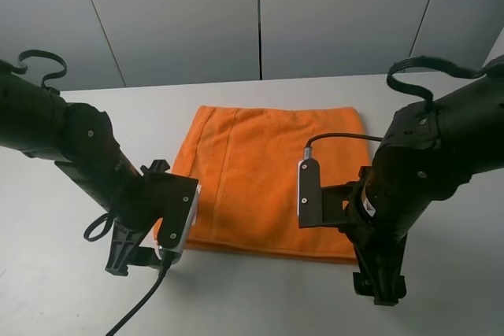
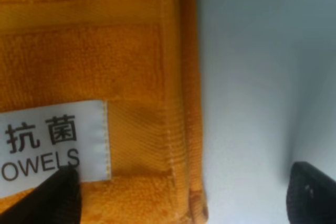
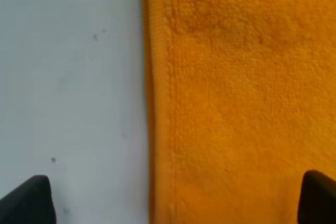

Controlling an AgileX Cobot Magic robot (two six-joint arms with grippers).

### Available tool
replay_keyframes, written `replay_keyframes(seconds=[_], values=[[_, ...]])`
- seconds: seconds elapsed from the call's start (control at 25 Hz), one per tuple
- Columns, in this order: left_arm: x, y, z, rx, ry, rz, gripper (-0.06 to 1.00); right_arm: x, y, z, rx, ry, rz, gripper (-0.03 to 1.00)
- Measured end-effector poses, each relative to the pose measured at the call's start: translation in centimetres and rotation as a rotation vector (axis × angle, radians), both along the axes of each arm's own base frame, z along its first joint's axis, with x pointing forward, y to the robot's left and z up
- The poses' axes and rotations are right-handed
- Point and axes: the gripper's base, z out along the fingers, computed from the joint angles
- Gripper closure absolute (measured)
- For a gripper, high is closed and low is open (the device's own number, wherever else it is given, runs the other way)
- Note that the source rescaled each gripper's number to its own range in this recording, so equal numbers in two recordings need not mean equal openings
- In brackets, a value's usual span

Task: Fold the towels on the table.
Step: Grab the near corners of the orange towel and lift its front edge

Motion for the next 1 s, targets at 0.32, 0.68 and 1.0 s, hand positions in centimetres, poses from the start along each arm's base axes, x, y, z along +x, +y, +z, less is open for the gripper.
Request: replay_keyframes(seconds=[0.32,0.68,1.0], values=[[0.0,0.0,-0.6,0.012,0.016,-0.002,-0.06,0.0,0.0,-0.9,-0.017,0.020,-0.001,-0.03],[0.0,0.0,-1.2,0.023,0.040,0.003,-0.06,0.0,0.1,-1.8,-0.034,0.040,0.000,-0.03],[0.0,0.0,-1.3,0.022,0.042,0.008,-0.06,0.1,0.1,-2.2,-0.057,0.060,0.003,-0.03]])
